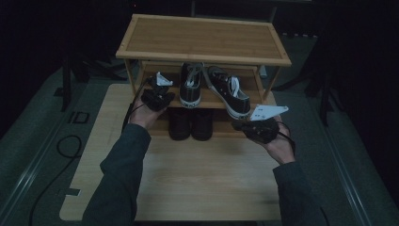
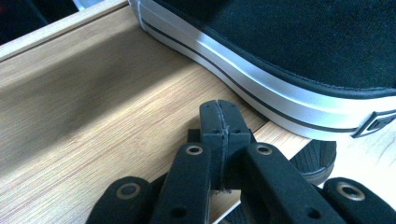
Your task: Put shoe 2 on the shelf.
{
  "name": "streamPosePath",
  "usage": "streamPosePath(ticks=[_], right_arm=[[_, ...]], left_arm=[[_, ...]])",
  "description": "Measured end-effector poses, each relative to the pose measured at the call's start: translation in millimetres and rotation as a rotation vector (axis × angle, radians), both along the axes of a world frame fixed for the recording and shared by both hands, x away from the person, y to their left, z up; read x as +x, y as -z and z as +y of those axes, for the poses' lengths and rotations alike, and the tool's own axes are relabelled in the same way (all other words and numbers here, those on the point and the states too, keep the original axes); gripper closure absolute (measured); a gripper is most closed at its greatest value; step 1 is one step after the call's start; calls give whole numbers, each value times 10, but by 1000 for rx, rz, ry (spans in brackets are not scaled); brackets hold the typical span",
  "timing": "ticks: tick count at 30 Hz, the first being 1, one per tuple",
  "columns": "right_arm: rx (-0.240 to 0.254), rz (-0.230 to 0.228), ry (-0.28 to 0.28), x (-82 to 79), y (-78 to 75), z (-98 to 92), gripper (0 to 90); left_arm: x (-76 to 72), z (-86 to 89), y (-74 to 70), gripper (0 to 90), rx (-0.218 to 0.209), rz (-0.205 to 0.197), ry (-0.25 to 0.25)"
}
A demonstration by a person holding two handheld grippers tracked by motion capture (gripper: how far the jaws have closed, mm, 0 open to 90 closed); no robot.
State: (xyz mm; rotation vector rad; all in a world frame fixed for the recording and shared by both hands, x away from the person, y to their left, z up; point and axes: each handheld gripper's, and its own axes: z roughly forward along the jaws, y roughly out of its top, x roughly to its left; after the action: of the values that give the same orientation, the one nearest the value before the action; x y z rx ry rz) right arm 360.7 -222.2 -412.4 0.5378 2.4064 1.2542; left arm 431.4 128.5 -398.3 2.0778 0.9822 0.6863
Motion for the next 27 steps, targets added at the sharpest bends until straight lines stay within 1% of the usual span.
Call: streamPosePath(ticks=[1, 3, 7, 10, 12, 14, 20, 24, 27], right_arm=[[0, 0, 0, 0, 0, 0, 896], [3, -2, 22, 3, 0, -96, 896], [11, -6, 47, 7, -15, -199, 896], [-5, -12, 70, 32, -13, -243, 897], [-8, -7, 79, 57, 2, -254, 899], [-1, -6, 74, 71, 7, -258, 900], [15, -16, 80, 72, -10, -251, 900], [27, -27, 94, 76, -19, -232, 900], [33, -27, 94, 91, -17, -214, 900]], left_arm=[[0, 0, 0, 900, 0, 0, 0], [0, 0, 1, 900, -1, 0, -1], [1, 0, -1, 900, 1, 1, 1], [2, -1, -1, 900, 1, 0, 1], [2, 1, -1, 900, 1, 0, 1], [3, 2, -1, 900, 0, 1, 1], [7, -3, -6, 900, 0, 7, -4], [11, -4, -7, 900, 3, 8, -4], [13, 0, -6, 900, 1, 8, -3]])
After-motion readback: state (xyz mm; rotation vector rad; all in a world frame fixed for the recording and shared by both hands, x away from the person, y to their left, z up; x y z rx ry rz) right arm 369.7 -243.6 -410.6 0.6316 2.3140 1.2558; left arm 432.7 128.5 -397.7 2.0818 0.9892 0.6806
